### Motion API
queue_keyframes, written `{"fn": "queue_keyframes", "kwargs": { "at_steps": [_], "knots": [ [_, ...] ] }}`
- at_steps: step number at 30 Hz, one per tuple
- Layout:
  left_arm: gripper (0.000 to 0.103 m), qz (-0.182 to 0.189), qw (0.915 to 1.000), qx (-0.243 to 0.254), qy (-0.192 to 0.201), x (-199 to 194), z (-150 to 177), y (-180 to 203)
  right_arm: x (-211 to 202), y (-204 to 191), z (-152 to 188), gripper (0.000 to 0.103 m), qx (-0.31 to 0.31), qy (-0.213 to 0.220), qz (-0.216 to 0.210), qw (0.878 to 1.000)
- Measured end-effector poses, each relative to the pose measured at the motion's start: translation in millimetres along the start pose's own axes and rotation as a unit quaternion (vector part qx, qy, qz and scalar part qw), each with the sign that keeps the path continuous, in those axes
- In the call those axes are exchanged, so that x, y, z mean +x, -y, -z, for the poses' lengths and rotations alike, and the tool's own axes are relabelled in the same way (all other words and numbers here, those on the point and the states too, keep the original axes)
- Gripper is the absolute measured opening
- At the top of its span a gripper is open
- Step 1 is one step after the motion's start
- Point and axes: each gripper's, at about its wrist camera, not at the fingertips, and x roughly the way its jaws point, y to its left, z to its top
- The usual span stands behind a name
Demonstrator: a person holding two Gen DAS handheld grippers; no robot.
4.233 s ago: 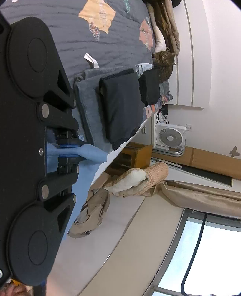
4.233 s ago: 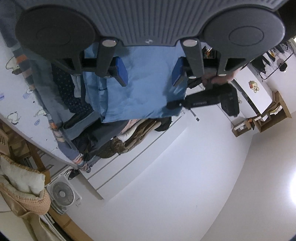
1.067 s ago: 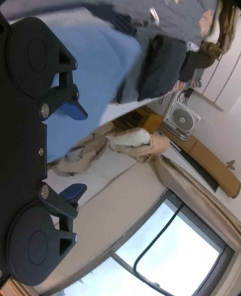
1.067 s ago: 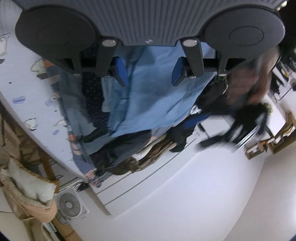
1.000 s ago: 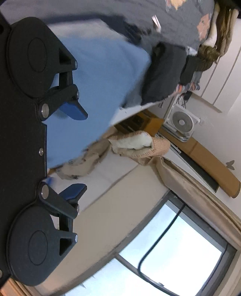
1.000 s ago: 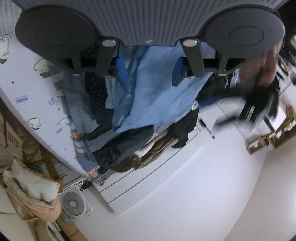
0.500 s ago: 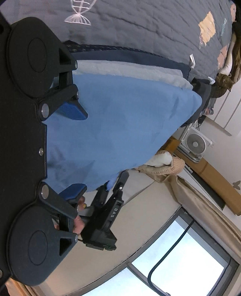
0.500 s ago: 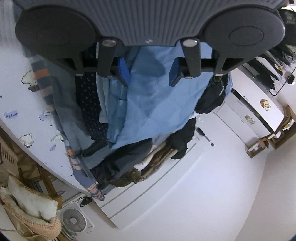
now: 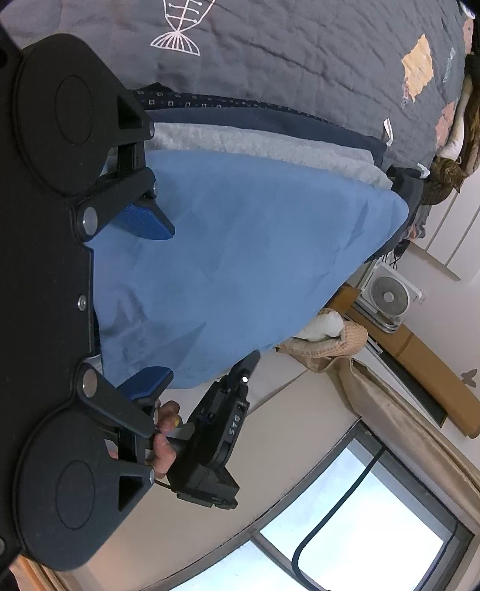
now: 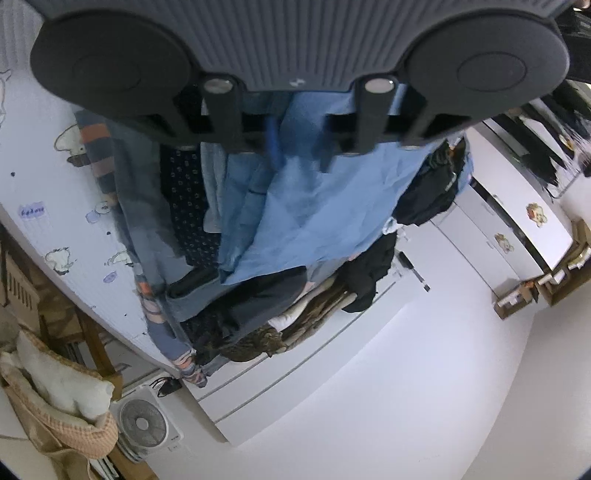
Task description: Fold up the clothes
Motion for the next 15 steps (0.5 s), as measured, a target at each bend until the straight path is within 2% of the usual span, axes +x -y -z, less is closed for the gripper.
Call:
{"fn": "queue_keyframes", "kwargs": {
  "at_steps": [3, 8, 15],
  "knots": [
    [0.076, 0.000, 1.0000, -0.001, 0.000, 0, 3, 0, -2, 6, -1, 0.000, 0.020, 0.006, -0.002, 1.000],
    [0.076, 0.001, 1.0000, -0.004, 0.004, -2, 4, -1, -18, 13, -8, 0.000, 0.058, 0.039, -0.033, 0.997],
    [0.076, -0.004, 1.0000, -0.001, 0.003, -5, 7, 0, -18, 21, -8, 0.000, 0.055, 0.037, 0.005, 0.998]
  ]
}}
